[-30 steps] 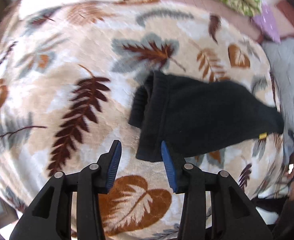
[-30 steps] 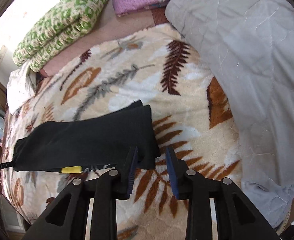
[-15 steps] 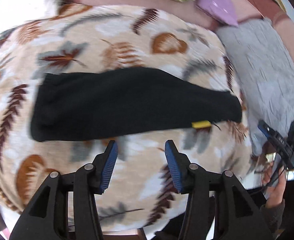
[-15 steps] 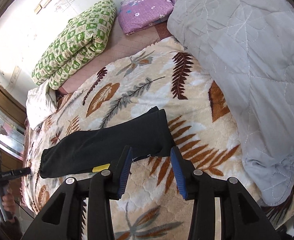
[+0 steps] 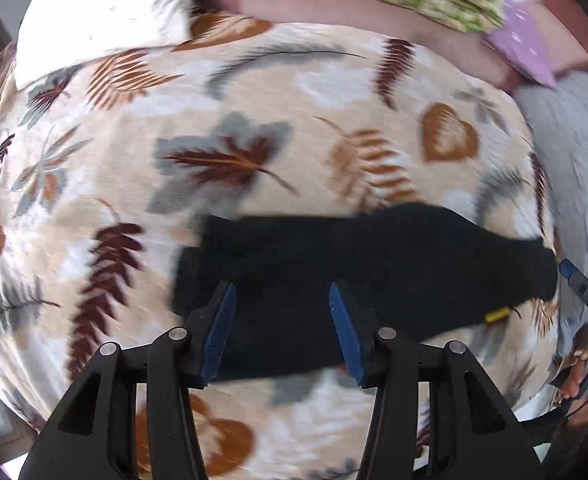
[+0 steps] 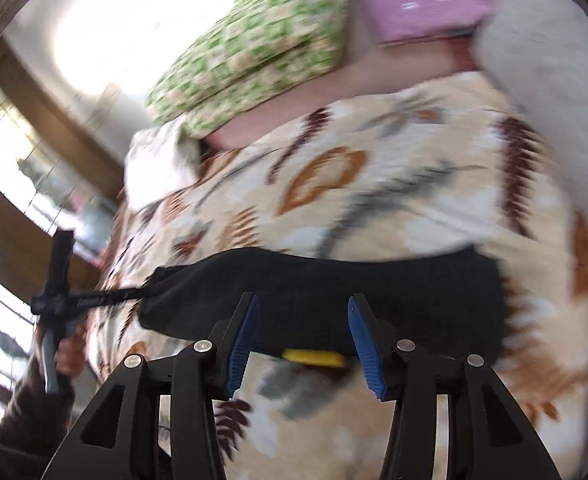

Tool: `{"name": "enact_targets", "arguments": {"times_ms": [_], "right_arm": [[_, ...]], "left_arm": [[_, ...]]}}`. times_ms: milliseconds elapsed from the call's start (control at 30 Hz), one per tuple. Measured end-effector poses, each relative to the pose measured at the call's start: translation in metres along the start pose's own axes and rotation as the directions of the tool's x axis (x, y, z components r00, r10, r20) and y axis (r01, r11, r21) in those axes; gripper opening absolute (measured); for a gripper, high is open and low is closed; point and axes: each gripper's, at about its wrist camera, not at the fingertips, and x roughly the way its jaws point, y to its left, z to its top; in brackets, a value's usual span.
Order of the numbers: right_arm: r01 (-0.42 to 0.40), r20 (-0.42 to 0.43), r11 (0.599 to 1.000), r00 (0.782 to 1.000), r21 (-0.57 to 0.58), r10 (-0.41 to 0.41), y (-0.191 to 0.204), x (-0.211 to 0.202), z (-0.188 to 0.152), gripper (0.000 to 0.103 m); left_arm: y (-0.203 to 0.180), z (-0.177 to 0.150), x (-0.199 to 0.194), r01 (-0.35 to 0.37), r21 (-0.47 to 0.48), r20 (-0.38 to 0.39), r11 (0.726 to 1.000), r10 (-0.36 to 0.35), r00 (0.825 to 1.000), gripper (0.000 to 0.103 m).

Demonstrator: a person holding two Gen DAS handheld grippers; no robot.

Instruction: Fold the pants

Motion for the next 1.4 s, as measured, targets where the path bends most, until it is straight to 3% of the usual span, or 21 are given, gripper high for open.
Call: {"name": "enact_targets", "arguments": {"times_ms": [67, 167, 300, 400, 500, 700, 767, 900, 1067, 1167, 1400], "right_arm": [[-0.034, -0.06, 0.997, 0.998, -0.067, 0.03, 0.026, 0.039, 0.015, 0.05], [-0.04, -0.16, 0.984, 0.987, -0.171, 0.013, 0.062, 0.102, 0.037, 0.051], [-0.015, -0.247, 0.957, 0.967, -0.288, -0.059, 0.093, 0.174, 0.054, 0.05], [0.008, -0.278, 0.959, 0.956, -0.284, -0.09, 0.092, 0.203, 0.061, 0.05], [0.026, -0.283, 0.964, 0.953, -0.266, -0.104, 0.087, 0.214, 0.064, 0.05], [0.041, -0.292, 0.965, 0.949, -0.259, -0.119, 0.085, 0.215, 0.064, 0.05], [0.044, -0.286, 0.966, 0.951, -0.256, -0.12, 0.085, 0.215, 0.066, 0.05], [0.068, -0.277, 0.971, 0.952, -0.231, -0.132, 0.075, 0.216, 0.074, 0.05], [0.086, -0.301, 0.971, 0.941, -0.224, -0.153, 0.067, 0.23, 0.076, 0.051], [0.01, -0.361, 0.982, 0.929, -0.191, -0.08, 0.068, 0.237, 0.067, 0.051], [-0.007, -0.412, 0.939, 0.9, -0.343, -0.143, 0.09, 0.241, 0.051, 0.052]], "left_arm": [[0.035, 0.017, 0.009, 0.011, -0.032, -0.051, 0.999, -0.013, 0.999, 0.048], [0.067, 0.031, 0.024, 0.023, -0.047, -0.106, 0.999, -0.028, 0.994, 0.048], [0.085, 0.038, 0.043, 0.061, -0.057, -0.146, 0.996, -0.069, 0.987, 0.048], [0.083, 0.039, 0.057, 0.144, -0.051, -0.191, 0.988, -0.151, 0.97, 0.048], [0.073, 0.041, 0.06, 0.206, -0.026, -0.21, 0.978, -0.207, 0.956, 0.048], [0.051, 0.048, 0.071, 0.229, 0.013, -0.22, 0.973, -0.22, 0.95, 0.047], [0.045, 0.045, 0.07, 0.216, 0.025, -0.2, 0.976, -0.207, 0.958, 0.025], [0.047, 0.04, 0.064, 0.212, -0.003, -0.143, 0.977, -0.211, 0.967, 0.005], [0.061, 0.041, 0.061, 0.21, -0.057, -0.085, 0.976, -0.214, 0.973, 0.005], [0.062, 0.039, 0.063, 0.216, -0.054, -0.09, 0.975, -0.22, 0.971, 0.005], [0.062, 0.037, 0.058, 0.22, -0.062, -0.064, 0.973, -0.224, 0.972, 0.005]]}}
